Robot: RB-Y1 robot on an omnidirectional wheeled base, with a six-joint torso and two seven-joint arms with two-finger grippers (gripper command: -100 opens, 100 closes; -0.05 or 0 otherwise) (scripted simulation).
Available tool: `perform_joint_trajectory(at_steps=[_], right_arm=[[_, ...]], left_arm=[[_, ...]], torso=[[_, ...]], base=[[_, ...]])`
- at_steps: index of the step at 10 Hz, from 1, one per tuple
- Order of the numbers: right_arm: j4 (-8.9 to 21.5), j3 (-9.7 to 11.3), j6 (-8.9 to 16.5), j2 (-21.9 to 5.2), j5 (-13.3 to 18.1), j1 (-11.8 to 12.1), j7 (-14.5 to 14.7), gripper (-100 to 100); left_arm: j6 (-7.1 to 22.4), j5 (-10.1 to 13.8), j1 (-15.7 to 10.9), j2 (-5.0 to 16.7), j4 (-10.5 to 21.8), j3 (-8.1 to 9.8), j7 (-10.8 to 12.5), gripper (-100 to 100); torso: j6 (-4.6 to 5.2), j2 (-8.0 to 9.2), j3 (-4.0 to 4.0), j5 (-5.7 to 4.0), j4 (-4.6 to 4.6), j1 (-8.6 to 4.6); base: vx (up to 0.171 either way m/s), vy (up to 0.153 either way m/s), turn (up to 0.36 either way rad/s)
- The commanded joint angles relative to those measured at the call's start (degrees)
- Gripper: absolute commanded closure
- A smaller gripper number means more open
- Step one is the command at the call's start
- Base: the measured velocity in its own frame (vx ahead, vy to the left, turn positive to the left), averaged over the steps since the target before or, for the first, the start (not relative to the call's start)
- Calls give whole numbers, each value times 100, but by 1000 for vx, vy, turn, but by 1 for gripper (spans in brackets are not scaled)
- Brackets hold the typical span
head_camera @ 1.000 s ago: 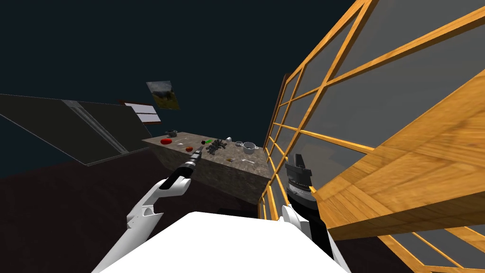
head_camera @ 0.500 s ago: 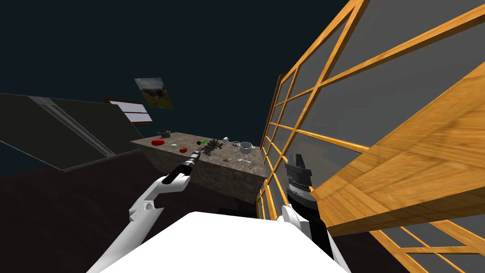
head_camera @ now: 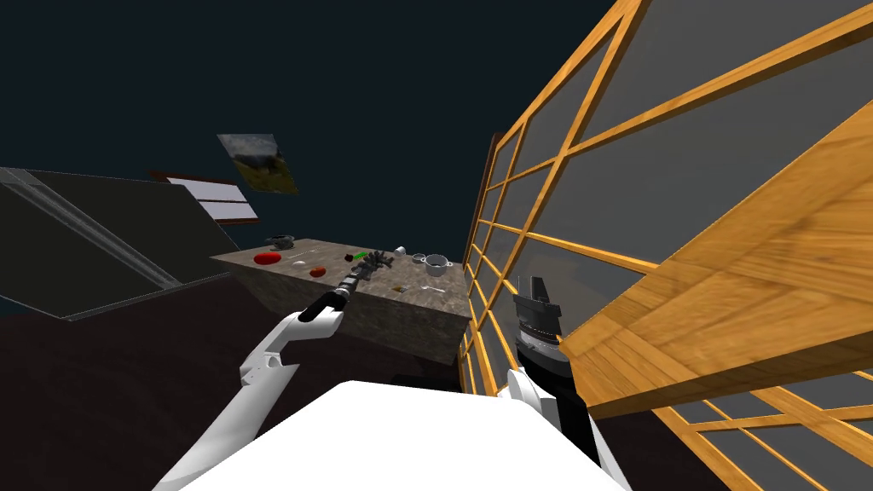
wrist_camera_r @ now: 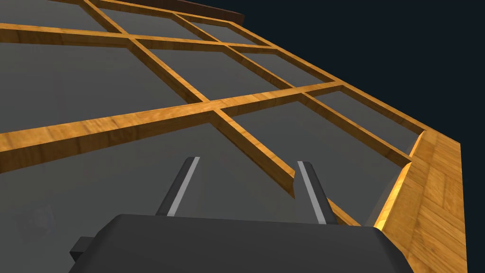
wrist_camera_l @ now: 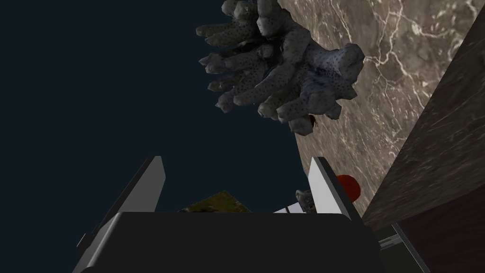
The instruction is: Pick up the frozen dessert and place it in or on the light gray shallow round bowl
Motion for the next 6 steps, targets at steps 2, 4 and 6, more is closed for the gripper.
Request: perform_joint_trajectory(at_steps=[2, 4, 6], right_arm=[[0, 0, 0, 0, 0, 0, 0, 0], [0, 0, 0, 0, 0, 0, 0, 0], [0, 0, 0, 0, 0, 0, 0, 0]], left_arm=[[390, -43, -70, 69, 93, 47, 7, -100], [685, -99, -158, 121, 191, 75, 9, -100], [972, -160, -241, 170, 287, 95, 12, -100]], torso=[[2, 1, 1, 0, 0, -4], [2, 0, 0, -1, 0, -5], [2, -1, 0, 0, 0, -5]], base=[[8, -76, -64], [10, -76, -66], [15, -76, -63]])
